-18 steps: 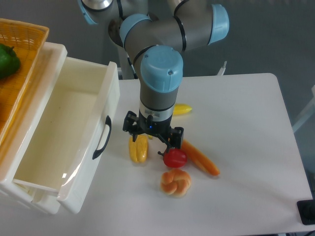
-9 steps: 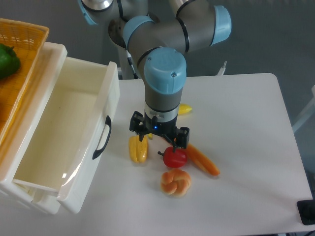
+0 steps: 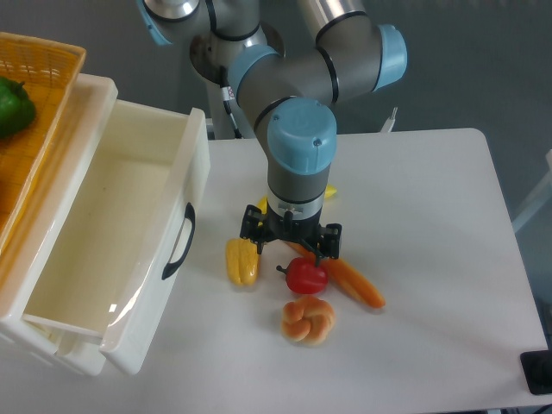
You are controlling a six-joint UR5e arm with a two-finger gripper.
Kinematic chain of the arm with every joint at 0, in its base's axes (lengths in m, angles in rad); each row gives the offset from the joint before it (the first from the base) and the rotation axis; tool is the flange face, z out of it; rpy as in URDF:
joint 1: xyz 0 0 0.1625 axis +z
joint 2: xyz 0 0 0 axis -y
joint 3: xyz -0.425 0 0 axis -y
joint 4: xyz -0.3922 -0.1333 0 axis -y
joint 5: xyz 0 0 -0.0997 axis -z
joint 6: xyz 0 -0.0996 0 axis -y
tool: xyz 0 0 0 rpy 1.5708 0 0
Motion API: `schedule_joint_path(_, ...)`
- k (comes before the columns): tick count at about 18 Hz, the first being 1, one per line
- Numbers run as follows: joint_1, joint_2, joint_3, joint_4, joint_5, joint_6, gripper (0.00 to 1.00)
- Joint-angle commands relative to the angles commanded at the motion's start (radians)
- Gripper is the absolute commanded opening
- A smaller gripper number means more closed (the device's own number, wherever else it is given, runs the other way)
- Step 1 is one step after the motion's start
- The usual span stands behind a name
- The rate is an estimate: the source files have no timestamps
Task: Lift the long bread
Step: 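Move the gripper over the long orange carrot beside the banana, then lower the open gripper onto the carrot's thick end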
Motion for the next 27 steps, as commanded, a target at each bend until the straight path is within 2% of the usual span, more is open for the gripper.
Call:
schedule_joint_path(7, 0.015, -0.008, -0.075, 0.041, 0.063, -0.252, 1.0)
schedule_joint_path(12, 0.034, -0.038, -0.066, 0.038, 0.063, -0.263, 1.0)
schedule_joint_path(22, 0.116, -0.037, -0.166, 0.048, 0.06, -0.261, 1.0)
schedule_joint_path(27, 0.143, -0.035, -0.183, 0.057, 0.058, -0.266, 1.0)
